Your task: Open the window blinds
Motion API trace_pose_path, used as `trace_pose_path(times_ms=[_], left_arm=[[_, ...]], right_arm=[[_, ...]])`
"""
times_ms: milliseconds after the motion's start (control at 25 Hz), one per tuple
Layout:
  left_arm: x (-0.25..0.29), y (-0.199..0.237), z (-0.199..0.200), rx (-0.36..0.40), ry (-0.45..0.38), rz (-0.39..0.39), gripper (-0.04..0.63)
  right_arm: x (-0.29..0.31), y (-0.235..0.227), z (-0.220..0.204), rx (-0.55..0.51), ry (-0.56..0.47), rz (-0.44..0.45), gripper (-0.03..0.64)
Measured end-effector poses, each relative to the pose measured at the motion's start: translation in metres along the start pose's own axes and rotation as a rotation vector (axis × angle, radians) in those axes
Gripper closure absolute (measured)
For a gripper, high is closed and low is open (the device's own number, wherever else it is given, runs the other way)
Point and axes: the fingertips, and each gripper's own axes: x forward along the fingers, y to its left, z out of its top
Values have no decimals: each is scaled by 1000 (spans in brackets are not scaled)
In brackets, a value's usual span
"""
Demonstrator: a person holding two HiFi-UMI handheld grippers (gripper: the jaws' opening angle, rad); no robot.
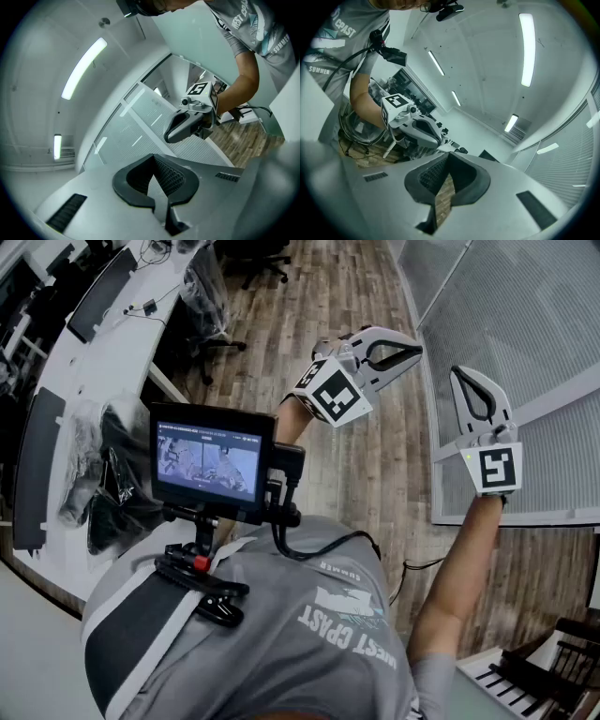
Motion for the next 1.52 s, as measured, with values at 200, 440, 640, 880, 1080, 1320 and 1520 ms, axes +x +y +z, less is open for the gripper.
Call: trace_pose_path(times_ms=[200,440,640,880,1080,1320,1520], left_arm=[[0,-2,0,-4,1,-3,591],[-1,-3,0,-8,4,-7,591],[-3,1,-5,-9,4,-6,591],[-2,12,-24,-23,11,-8,591],[-9,7,-45,-42,20,-16,591],[-25,44,-91,-71,8,-17,591],[-21,63,-118,-91,1,-24,591]], right_arm=[[0,3,-2,6,1,2,617],[-1,4,-5,12,11,0,615],[4,2,4,48,-48,-19,615],[23,-3,-5,40,-36,-28,615],[34,10,-19,34,-8,-39,615],[94,10,-19,12,23,-50,615],[124,9,-21,-18,32,-61,615]])
